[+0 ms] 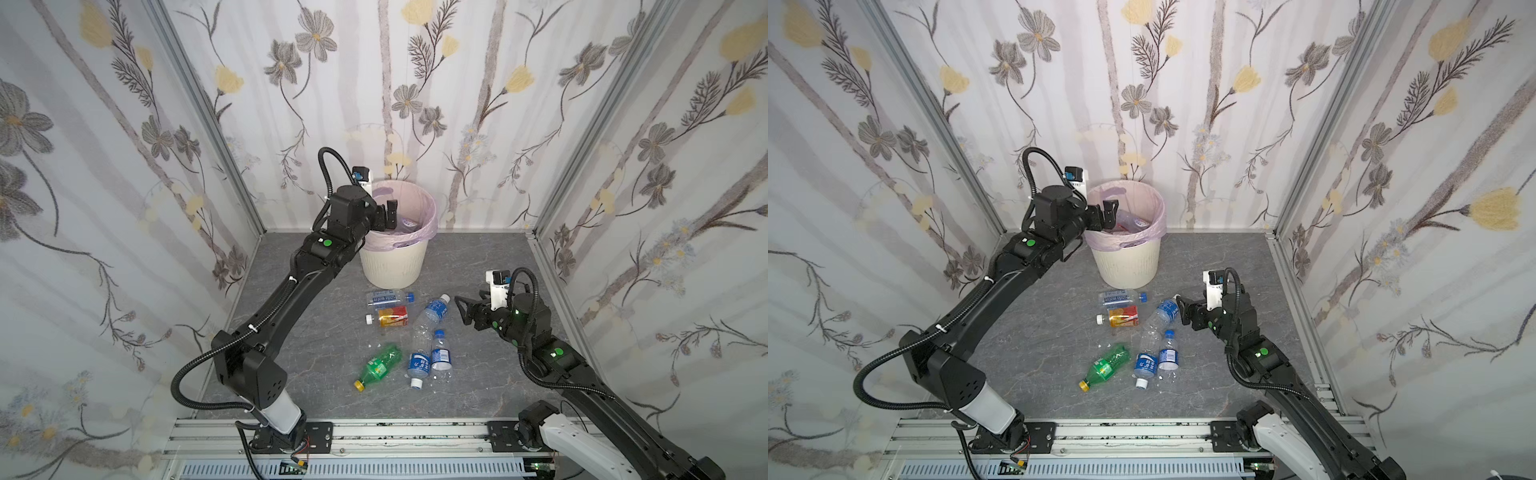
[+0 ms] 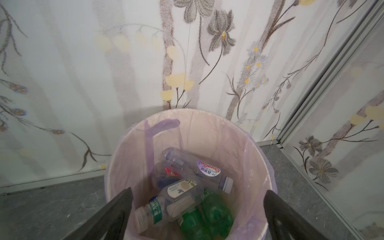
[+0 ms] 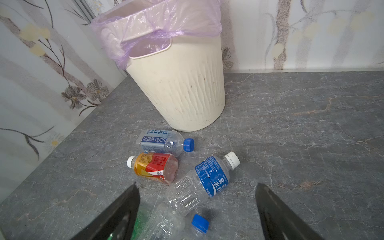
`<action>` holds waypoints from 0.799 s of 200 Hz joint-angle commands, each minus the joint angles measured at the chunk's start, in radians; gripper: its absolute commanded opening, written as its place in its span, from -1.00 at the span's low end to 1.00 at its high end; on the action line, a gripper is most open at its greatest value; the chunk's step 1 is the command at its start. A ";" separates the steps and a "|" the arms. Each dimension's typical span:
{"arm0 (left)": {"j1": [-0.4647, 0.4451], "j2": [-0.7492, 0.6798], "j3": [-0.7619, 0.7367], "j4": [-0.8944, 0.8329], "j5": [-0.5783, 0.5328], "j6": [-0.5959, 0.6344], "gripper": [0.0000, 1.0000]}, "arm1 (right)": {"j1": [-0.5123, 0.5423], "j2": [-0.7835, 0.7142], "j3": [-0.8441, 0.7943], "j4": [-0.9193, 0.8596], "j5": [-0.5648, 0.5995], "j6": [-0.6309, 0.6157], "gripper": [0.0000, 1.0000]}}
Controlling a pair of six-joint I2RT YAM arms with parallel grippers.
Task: Throw the plastic bottles in the bin
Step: 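Withdraw the left gripper while the right gripper lowers onto a blue-labelled water bottle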
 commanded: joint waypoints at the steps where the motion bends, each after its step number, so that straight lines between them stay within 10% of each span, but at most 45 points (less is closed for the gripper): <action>1: 0.000 -0.099 -0.085 0.015 -0.054 0.024 1.00 | 0.002 0.032 0.027 -0.051 0.035 0.049 0.74; 160: 0.004 -0.717 -0.875 0.002 -0.112 -0.010 1.00 | 0.096 0.509 0.153 -0.021 0.071 0.296 0.67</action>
